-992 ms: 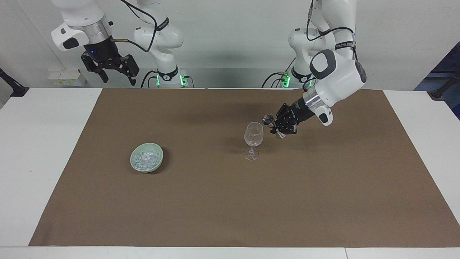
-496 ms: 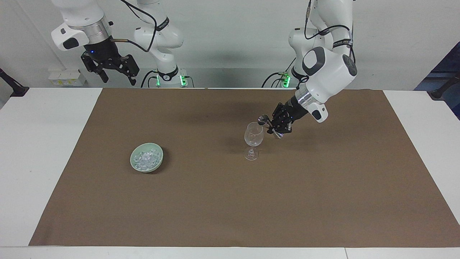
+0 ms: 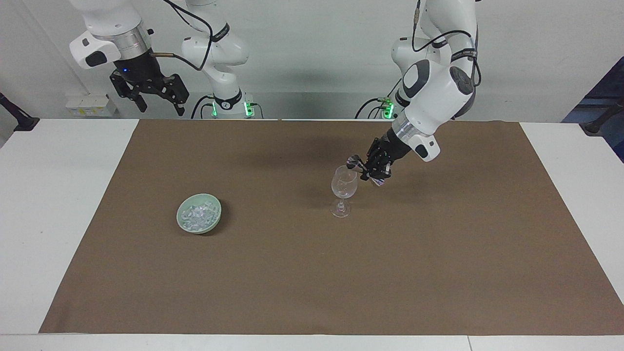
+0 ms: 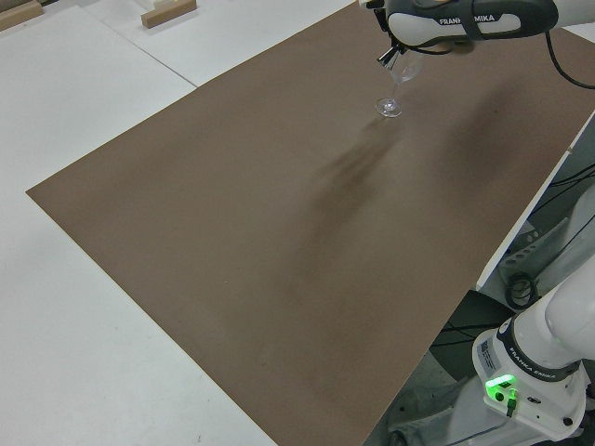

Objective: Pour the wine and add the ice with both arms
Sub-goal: 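Tilt the metal cup over the clear glass with the left gripper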

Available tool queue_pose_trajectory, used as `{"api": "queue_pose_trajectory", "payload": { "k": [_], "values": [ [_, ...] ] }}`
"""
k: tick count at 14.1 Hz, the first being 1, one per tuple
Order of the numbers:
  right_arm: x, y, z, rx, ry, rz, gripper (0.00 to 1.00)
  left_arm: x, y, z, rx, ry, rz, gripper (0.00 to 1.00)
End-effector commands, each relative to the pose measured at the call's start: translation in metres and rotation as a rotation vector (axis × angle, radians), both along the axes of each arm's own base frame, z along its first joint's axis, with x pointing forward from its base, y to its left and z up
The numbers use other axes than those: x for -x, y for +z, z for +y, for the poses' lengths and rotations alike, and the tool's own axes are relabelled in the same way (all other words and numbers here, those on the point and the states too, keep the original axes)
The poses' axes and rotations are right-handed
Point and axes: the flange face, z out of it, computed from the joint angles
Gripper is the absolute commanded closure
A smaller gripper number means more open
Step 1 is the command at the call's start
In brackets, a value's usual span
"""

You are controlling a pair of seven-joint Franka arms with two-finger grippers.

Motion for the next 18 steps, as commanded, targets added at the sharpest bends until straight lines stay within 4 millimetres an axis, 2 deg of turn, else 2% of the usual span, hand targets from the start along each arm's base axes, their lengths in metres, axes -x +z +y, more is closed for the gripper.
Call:
{"api": "queue_pose_trajectory", "payload": {
  "k": [1, 3, 8, 18],
  "values": [
    [0.005, 0.001, -0.001, -0.023, -0.013, -0.011, 0.0, 0.0, 0.005, -0.001, -0.057, 0.004, -0.029, 1.0],
    [0.005, 0.001, -0.001, -0.023, -0.012, -0.011, 0.0, 0.005, 0.005, -0.01, -0.075, -0.013, -0.033, 1.0],
    [0.005, 0.001, -0.001, -0.023, -0.012, -0.011, 0.0, 0.005, 0.004, -0.01, -0.14, -0.022, -0.055, 1.0],
    [0.005, 0.001, -0.001, -0.023, -0.012, -0.011, 0.0, 0.009, 0.01, -0.029, -0.216, -0.021, -0.087, 1.0]
  ]
}}
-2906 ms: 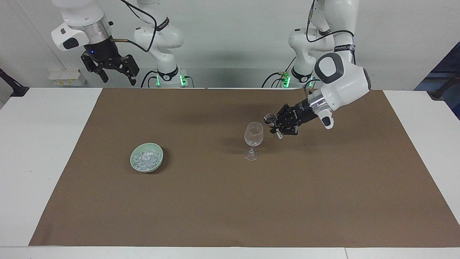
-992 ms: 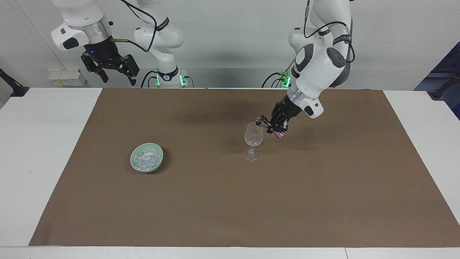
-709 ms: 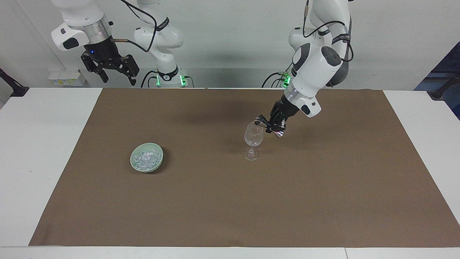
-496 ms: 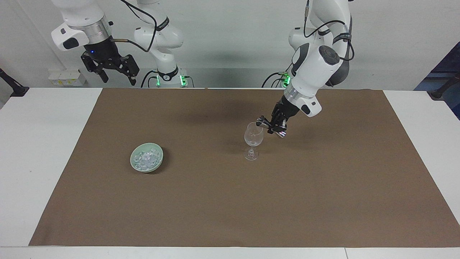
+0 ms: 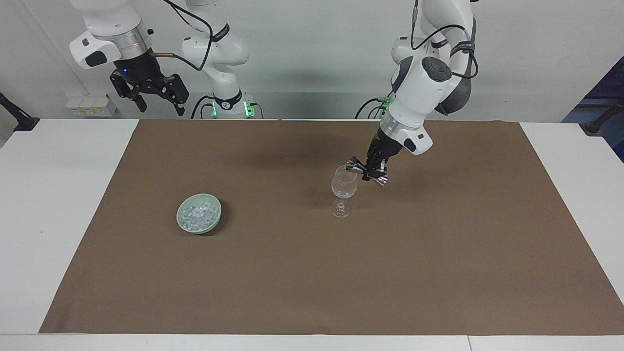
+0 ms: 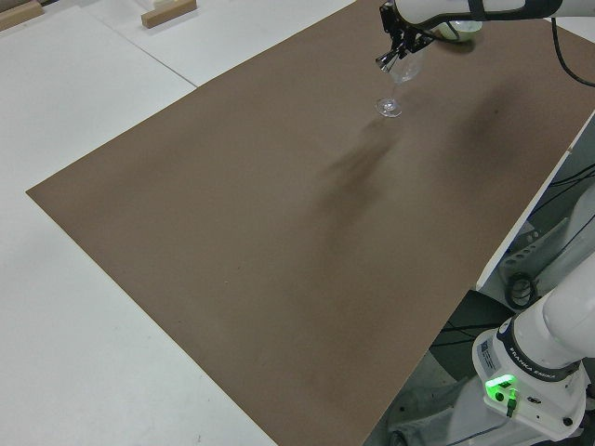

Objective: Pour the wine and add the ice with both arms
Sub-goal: 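Tilt the metal cup over the clear glass with the left gripper, then hold the metal cup tipped over the glass with the left gripper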

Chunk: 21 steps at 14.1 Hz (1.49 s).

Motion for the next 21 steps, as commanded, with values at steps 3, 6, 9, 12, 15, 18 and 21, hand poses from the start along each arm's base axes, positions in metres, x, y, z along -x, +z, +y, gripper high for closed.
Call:
{"api": "queue_pose_trajectory", "payload": {
  "k": [3, 6, 9, 12, 15, 18, 21],
  "values": [
    [0.005, 0.001, -0.001, -0.023, -0.012, -0.011, 0.0, 0.001, 0.004, -0.013, -0.04, 0.004, -0.026, 1.0],
    [0.005, 0.001, -0.001, -0.023, -0.012, -0.011, 0.0, 0.004, 0.005, -0.019, -0.061, 0.001, -0.035, 1.0],
    [0.005, 0.001, -0.001, -0.023, -0.012, -0.011, 0.0, 0.005, 0.004, -0.019, -0.075, -0.006, -0.034, 1.0],
    [0.005, 0.001, -0.001, -0.023, -0.012, -0.011, 0.0, 0.007, 0.003, -0.021, -0.094, -0.013, -0.04, 1.0],
    [0.005, 0.001, -0.001, -0.023, -0.013, -0.011, 0.0, 0.006, 0.006, -0.022, -0.112, -0.018, -0.054, 1.0],
    [0.005, 0.001, -0.001, -0.023, -0.013, -0.011, 0.0, 0.006, 0.01, -0.024, -0.131, -0.03, -0.069, 1.0],
    [0.005, 0.001, -0.001, -0.023, -0.012, -0.011, 0.0, 0.005, 0.008, -0.023, -0.144, -0.023, -0.065, 1.0]
  ]
}}
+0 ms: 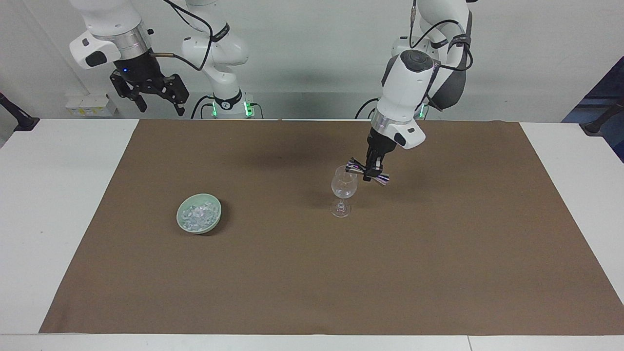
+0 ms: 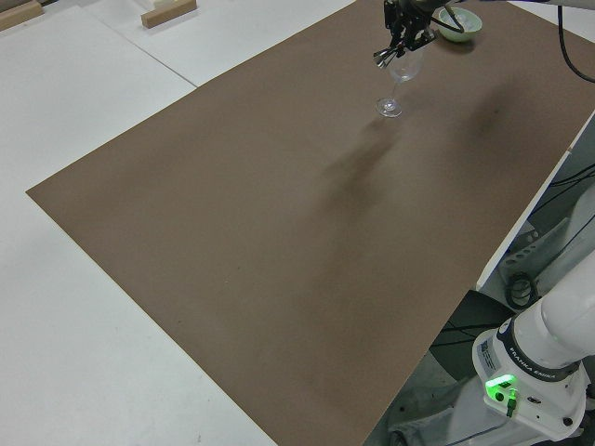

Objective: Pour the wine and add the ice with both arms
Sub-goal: 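Hold the metal cup tipped over the glass with the left gripper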

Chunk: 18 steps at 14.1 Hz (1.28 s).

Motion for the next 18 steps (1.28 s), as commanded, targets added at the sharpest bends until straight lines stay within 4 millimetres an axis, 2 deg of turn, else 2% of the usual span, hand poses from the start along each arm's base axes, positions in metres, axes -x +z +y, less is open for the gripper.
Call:
{"api": "queue_pose_trajectory", "payload": {
  "k": [1, 4, 12, 18],
  "values": [
    [0.005, 0.001, -0.001, -0.023, -0.013, -0.011, 0.0, -0.002, 0.001, -0.005, -0.033, 0.005, -0.001, 1.0],
    [0.005, 0.001, -0.001, -0.023, -0.013, -0.011, 0.0, 0.003, 0.001, -0.013, -0.052, -0.011, -0.01, 1.0],
    [0.005, 0.001, -0.001, -0.023, -0.012, -0.011, 0.0, 0.0, 0.005, -0.013, -0.102, -0.025, -0.023, 1.0],
    [0.005, 0.001, -0.001, -0.023, -0.012, -0.011, 0.0, -0.01, 0.005, -0.019, -0.134, -0.03, -0.022, 1.0]
  ]
}}
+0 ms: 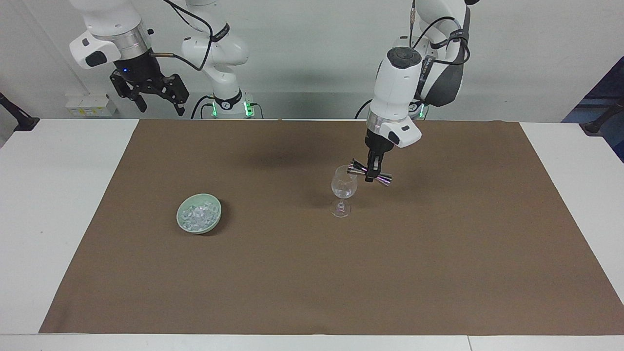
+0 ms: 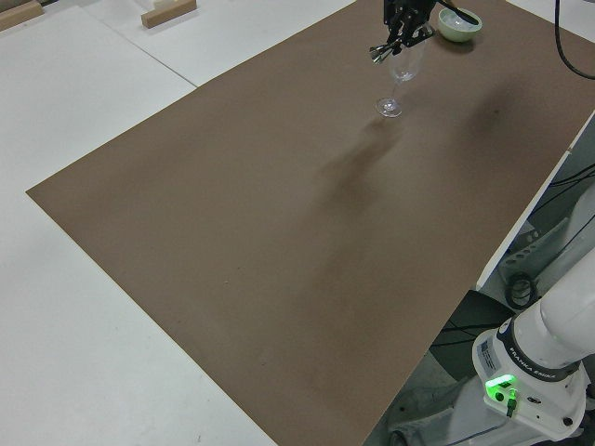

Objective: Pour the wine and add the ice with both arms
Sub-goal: 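Hold the metal cup tipped over the glass with the left gripper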

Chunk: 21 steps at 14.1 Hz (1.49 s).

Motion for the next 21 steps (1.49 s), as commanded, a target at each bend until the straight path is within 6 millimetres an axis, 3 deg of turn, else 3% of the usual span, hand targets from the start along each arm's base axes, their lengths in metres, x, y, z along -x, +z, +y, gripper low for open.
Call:
{"api": "queue_pose_trajectory", "payload": {
  "k": [1, 21],
  "values": [
    [0.005, 0.001, -0.001, -0.023, -0.012, -0.011, 0.0, -0.001, 0.003, -0.011, -0.037, -0.005, -0.009, 1.0],
    [0.005, 0.001, 0.004, -0.023, 0.002, -0.009, 0.0, -0.001, 0.007, -0.021, -0.125, -0.052, -0.051, 1.0]
  ]
}}
